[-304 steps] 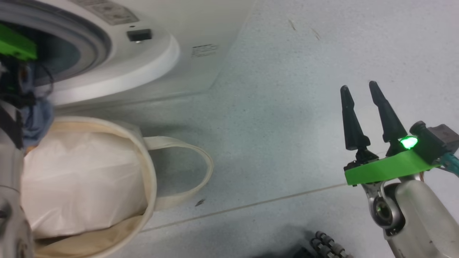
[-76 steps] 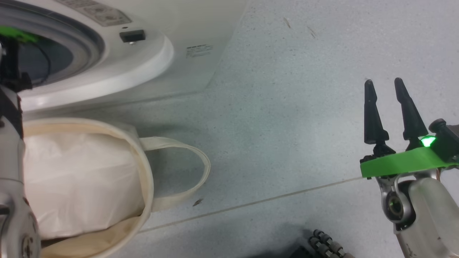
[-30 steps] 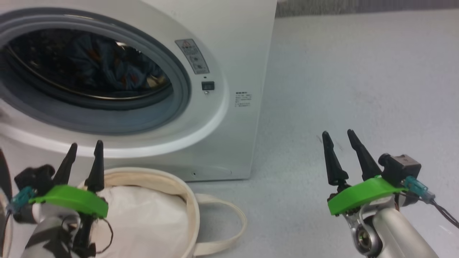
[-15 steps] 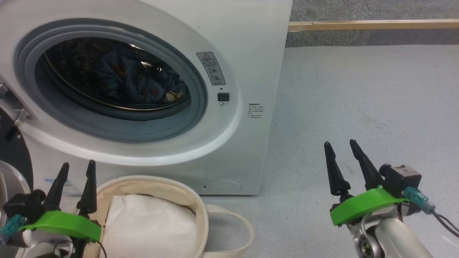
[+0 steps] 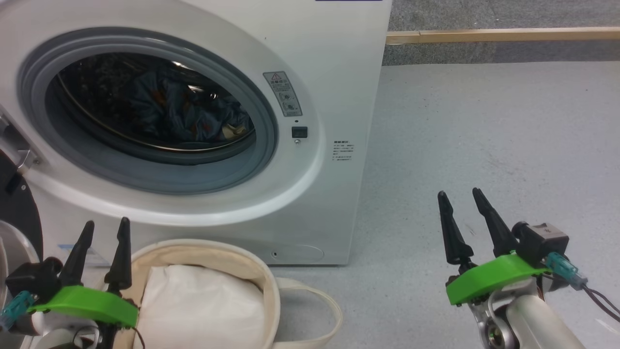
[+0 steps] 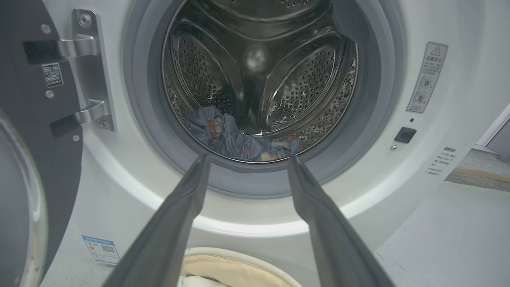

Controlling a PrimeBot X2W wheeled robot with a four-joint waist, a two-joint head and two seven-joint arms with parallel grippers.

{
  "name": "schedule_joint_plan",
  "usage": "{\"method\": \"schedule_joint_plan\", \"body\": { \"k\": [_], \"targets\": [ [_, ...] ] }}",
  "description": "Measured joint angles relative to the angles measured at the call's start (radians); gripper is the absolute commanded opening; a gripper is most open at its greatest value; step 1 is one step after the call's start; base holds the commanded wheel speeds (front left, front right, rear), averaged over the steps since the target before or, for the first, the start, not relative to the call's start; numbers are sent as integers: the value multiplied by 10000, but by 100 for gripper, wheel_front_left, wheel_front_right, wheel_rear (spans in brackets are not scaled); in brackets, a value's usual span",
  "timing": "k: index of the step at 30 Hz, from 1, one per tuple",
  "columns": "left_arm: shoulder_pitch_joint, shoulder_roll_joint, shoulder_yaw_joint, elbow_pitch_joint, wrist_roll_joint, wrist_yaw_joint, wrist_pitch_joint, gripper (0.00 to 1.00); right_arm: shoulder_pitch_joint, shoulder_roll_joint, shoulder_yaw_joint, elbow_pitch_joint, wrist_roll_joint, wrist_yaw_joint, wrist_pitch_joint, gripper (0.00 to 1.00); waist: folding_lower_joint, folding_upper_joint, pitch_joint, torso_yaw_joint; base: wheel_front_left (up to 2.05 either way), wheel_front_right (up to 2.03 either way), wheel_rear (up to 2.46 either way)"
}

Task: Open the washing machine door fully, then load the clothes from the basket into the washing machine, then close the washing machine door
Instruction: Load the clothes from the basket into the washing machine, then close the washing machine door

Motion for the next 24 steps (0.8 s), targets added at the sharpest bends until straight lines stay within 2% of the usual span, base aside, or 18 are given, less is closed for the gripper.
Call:
{"method": "schedule_joint_plan", "body": {
  "k": [24],
  "targets": [
    [-8, -8, 27, 113, -100, 0, 0, 100, 0, 10, 82, 59, 46, 0, 0, 100, 0, 0, 4, -70, -4, 5, -1]
  ]
}}
